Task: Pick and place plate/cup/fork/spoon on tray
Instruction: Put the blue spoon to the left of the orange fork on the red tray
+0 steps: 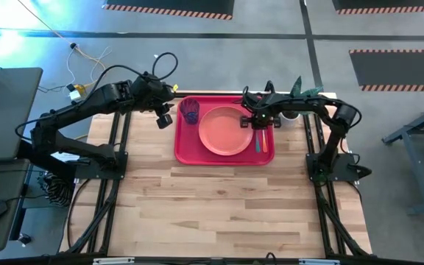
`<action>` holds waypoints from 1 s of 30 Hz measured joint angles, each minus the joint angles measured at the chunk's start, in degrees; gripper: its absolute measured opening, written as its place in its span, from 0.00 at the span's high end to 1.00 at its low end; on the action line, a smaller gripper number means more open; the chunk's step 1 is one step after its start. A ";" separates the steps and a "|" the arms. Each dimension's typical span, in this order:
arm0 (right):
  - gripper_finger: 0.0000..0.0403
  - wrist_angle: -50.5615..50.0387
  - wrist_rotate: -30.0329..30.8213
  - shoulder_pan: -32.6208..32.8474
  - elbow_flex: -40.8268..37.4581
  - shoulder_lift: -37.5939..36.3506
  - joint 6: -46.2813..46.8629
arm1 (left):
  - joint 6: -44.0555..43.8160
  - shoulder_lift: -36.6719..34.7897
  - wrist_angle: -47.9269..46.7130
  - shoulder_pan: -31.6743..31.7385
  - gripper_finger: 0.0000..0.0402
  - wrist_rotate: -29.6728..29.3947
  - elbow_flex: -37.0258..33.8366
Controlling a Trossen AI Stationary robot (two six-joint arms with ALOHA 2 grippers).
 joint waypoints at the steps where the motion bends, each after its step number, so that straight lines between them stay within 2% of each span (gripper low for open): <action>1: 1.00 -0.10 -0.13 -0.07 0.00 0.00 0.02 | 0.23 0.00 -0.02 0.00 0.76 0.00 0.00; 26: 1.00 0.13 -1.15 -0.38 0.24 2.01 -0.38 | 0.57 0.00 -0.02 -0.02 0.76 0.02 0.00; 30: 0.97 0.22 -0.81 -0.38 0.25 2.06 -0.35 | 0.57 0.00 -0.02 -0.02 0.76 0.00 0.00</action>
